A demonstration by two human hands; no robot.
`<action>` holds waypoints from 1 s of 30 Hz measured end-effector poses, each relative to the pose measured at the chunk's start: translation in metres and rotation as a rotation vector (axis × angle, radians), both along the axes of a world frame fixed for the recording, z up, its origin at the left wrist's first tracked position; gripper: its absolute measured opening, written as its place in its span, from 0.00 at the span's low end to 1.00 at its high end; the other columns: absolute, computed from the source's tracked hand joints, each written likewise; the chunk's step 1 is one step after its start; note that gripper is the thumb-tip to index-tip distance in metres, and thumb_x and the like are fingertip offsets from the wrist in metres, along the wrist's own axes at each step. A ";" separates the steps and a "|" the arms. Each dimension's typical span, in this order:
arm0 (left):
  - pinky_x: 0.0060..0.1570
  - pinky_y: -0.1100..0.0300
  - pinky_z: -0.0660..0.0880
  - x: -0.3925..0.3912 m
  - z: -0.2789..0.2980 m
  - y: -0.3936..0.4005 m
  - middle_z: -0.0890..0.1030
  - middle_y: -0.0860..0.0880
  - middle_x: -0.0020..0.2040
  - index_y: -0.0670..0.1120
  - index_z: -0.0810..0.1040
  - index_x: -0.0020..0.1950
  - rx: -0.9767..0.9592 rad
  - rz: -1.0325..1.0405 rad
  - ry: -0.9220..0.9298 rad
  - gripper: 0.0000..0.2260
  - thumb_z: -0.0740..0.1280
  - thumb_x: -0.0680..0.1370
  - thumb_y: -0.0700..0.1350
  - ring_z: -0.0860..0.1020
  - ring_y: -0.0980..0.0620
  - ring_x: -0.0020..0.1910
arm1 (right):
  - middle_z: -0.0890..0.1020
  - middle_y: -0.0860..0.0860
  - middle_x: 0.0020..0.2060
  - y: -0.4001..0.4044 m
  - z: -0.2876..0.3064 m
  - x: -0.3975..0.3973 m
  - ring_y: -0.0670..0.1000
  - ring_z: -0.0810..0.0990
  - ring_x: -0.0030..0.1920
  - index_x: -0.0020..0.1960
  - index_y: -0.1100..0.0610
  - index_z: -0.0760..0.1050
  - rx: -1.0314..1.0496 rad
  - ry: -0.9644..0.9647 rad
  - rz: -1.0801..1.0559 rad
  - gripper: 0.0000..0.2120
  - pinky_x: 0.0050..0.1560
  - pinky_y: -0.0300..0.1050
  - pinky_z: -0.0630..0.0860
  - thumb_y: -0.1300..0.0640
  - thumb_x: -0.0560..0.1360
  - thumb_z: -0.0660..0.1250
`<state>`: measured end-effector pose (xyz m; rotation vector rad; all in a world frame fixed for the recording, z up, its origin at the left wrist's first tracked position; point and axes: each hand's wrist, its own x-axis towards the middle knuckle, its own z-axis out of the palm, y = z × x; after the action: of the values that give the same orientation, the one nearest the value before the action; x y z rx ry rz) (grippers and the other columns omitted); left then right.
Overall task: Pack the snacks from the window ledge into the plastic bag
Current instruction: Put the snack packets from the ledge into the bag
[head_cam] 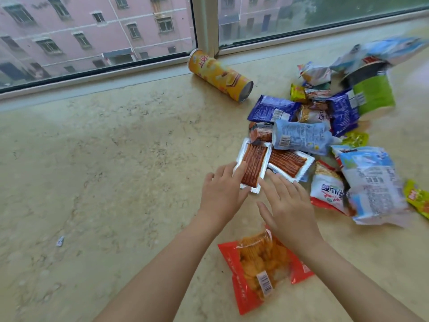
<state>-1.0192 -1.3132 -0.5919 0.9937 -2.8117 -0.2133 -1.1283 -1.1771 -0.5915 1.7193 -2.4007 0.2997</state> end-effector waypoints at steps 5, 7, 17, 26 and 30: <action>0.61 0.49 0.67 -0.045 -0.005 0.005 0.67 0.46 0.72 0.49 0.60 0.76 0.188 0.143 -0.094 0.33 0.62 0.75 0.63 0.67 0.45 0.68 | 0.73 0.59 0.67 0.009 -0.008 -0.024 0.58 0.73 0.65 0.69 0.58 0.71 0.066 -0.020 -0.066 0.24 0.63 0.57 0.70 0.49 0.76 0.58; 0.64 0.50 0.65 -0.055 -0.007 0.005 0.63 0.46 0.74 0.49 0.55 0.77 0.221 0.195 -0.117 0.36 0.63 0.75 0.63 0.63 0.46 0.71 | 0.72 0.60 0.68 0.007 -0.010 -0.033 0.59 0.72 0.66 0.69 0.59 0.71 0.081 -0.044 -0.108 0.25 0.65 0.58 0.70 0.49 0.75 0.57; 0.48 0.56 0.76 -0.045 0.005 -0.015 0.80 0.54 0.48 0.50 0.75 0.55 0.795 0.583 0.312 0.20 0.77 0.67 0.50 0.80 0.52 0.49 | 0.75 0.63 0.64 -0.025 -0.007 -0.062 0.65 0.73 0.64 0.65 0.59 0.74 0.172 -0.078 -0.206 0.26 0.61 0.61 0.71 0.52 0.70 0.72; 0.50 0.53 0.77 -0.004 0.007 -0.031 0.81 0.53 0.44 0.49 0.77 0.51 0.895 0.659 0.480 0.07 0.71 0.74 0.46 0.80 0.52 0.46 | 0.78 0.57 0.52 -0.037 0.002 -0.041 0.60 0.76 0.50 0.55 0.53 0.79 0.240 -0.049 -0.220 0.20 0.46 0.55 0.70 0.44 0.68 0.70; 0.51 0.48 0.78 0.014 0.003 -0.034 0.83 0.52 0.44 0.49 0.80 0.50 0.905 0.714 0.498 0.07 0.71 0.74 0.45 0.81 0.52 0.45 | 0.79 0.54 0.54 -0.040 0.002 -0.024 0.58 0.76 0.53 0.56 0.49 0.80 0.207 -0.117 -0.243 0.22 0.46 0.54 0.70 0.36 0.72 0.62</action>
<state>-1.0056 -1.3475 -0.5887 1.7023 -1.7120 -1.4441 -1.1521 -1.2171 -0.5894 1.4983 -2.7789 0.1239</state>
